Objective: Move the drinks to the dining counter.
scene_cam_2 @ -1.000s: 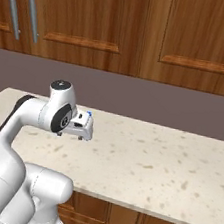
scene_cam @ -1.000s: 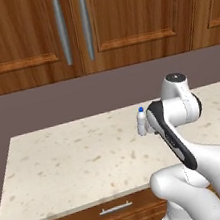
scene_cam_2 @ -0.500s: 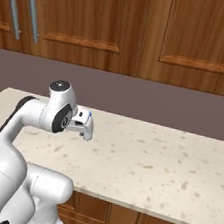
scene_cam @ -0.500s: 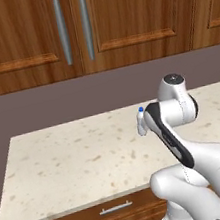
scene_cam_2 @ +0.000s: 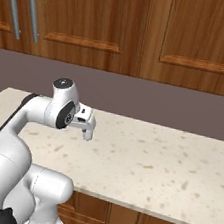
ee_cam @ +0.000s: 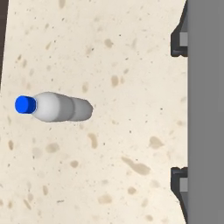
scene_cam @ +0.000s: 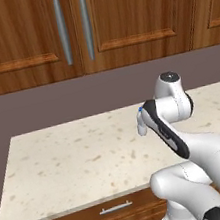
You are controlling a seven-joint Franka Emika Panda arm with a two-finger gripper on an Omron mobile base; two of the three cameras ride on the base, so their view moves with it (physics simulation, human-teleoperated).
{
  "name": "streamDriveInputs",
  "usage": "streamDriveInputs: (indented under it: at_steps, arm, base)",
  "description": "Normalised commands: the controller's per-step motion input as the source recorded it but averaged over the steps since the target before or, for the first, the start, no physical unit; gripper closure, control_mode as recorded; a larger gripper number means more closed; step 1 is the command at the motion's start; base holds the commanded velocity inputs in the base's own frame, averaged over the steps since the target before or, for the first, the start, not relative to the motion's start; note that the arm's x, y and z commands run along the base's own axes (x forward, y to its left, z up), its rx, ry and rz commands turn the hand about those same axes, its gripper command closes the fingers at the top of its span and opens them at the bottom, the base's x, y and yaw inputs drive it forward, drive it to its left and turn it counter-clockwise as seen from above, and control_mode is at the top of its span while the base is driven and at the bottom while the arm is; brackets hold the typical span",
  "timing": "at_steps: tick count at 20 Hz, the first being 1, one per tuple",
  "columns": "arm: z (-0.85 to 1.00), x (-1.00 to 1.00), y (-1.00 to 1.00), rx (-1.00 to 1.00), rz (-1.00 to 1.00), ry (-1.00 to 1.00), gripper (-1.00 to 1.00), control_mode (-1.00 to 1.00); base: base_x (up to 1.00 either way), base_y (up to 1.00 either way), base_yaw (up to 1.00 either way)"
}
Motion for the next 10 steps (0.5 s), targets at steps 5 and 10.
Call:
streamDriveInputs:
  at_steps: [5,10]
  arm:
    - [0.00,0.24,0.04,0.00,0.00,0.00,-1.00,-1.00]
    - [0.00,0.20,0.04,0.00,0.00,0.00,-1.00,-1.00]
  base:
    - [0.00,0.00,0.00]
    - [0.00,0.00,0.00]
